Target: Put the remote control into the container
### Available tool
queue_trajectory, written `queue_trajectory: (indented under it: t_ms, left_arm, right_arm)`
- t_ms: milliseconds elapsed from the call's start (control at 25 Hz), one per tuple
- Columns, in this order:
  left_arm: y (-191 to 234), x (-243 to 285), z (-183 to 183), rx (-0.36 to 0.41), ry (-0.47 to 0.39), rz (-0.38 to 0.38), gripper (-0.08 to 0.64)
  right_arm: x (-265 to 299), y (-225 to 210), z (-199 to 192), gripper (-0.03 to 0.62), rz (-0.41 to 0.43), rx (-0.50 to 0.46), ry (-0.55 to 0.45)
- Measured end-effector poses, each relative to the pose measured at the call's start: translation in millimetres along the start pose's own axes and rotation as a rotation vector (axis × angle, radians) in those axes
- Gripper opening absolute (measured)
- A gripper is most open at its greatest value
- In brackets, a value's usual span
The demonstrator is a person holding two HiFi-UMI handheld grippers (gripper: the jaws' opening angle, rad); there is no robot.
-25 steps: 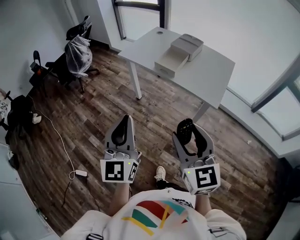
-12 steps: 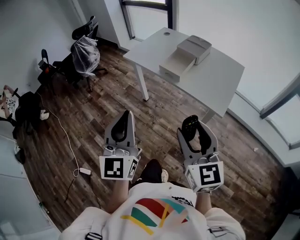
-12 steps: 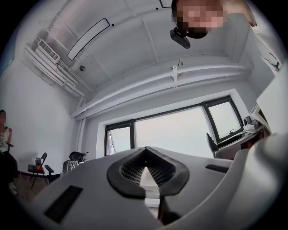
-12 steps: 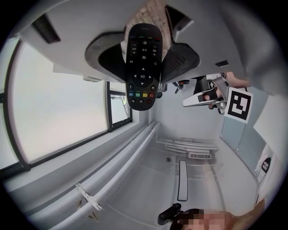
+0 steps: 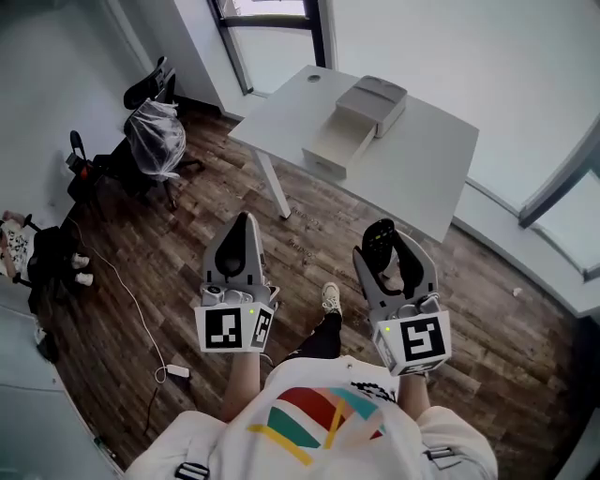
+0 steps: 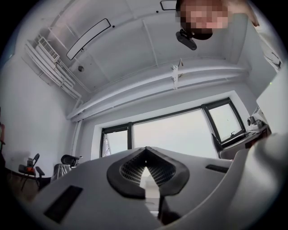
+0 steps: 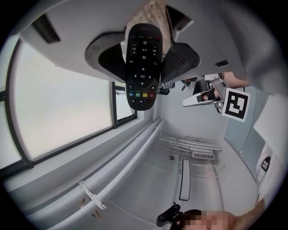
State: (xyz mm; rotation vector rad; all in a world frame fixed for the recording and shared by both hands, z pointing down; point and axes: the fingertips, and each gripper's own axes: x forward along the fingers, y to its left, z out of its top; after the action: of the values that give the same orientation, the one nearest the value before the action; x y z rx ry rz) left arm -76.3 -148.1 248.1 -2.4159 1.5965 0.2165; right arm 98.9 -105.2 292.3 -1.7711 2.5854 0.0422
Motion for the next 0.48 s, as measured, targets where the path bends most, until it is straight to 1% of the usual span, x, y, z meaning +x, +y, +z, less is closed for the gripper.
queue_trajectory:
  t_ms: [160, 320, 480]
  left_arm:
    - [2, 43, -4, -0.022, -0.031, -0.031, 0.003]
    - [7, 83, -15, -0.044, -0.025, -0.05, 0.003]
    - [23, 121, -29, -0.061, -0.014, -0.048, 0.003]
  right_arm:
    - [29, -21, 10, 0.249, -0.025, -0.043, -0.012]
    - [63, -43, 16, 0.249, -0.042, -0.066, 0.003]
    - [100, -64, 16, 0.249, -0.056, -0.067, 0.022]
